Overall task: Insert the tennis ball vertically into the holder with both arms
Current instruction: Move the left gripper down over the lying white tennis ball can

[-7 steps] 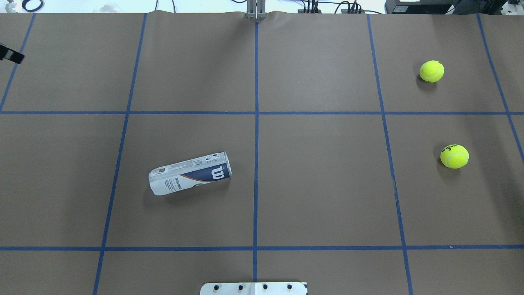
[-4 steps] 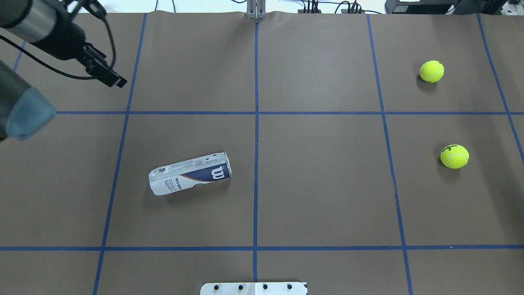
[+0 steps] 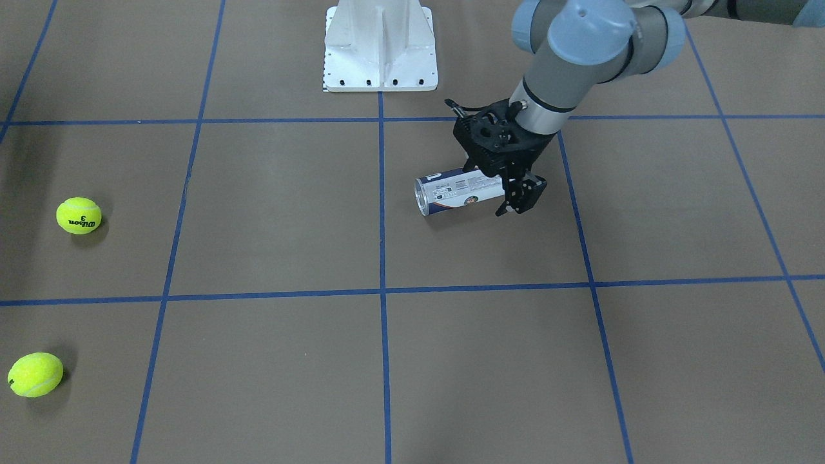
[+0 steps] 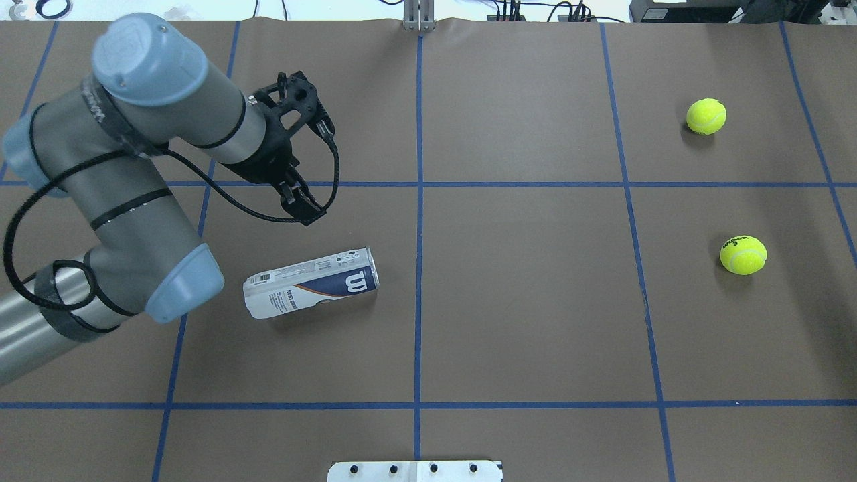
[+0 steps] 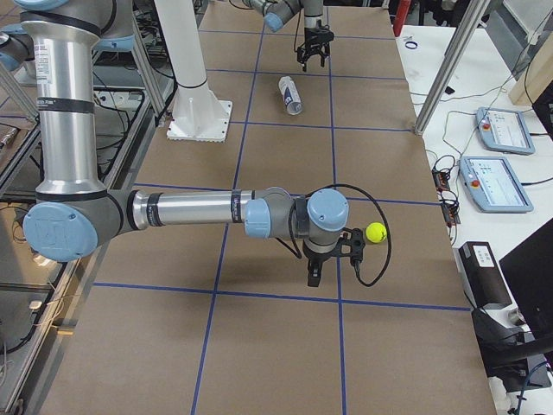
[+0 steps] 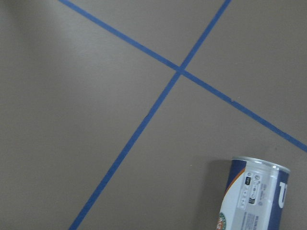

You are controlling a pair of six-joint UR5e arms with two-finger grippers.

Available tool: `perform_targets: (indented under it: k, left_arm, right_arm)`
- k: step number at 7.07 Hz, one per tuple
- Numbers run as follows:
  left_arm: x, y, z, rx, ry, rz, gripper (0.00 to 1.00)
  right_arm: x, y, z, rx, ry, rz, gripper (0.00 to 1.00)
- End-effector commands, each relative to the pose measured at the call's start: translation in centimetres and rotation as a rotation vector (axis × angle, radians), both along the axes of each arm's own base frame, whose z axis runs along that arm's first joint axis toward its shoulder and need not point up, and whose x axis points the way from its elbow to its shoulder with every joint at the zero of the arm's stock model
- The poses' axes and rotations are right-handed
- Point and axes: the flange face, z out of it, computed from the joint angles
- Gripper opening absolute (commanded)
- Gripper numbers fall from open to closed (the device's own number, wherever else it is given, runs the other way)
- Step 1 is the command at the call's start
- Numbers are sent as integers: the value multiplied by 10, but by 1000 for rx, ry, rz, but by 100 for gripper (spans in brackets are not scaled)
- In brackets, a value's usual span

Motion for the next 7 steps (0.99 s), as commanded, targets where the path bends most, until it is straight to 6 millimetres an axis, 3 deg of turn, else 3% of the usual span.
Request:
perform_targets:
  k: [1, 3, 5, 7]
  left_arm:
    - [54, 36, -8, 64, -38, 18, 99]
    - [80, 51, -11, 99, -61, 13, 99]
    - [105, 39, -14, 90, -87, 14, 99]
    - [126, 44, -12, 90, -109, 25, 99]
  right_arm:
    - [0, 0, -2, 4, 0, 0, 100]
    - [0, 0, -2, 2, 0, 0, 100]
    - [-1, 0, 0, -1, 2, -3, 100]
    - [-4, 0, 2, -5, 4, -7, 100]
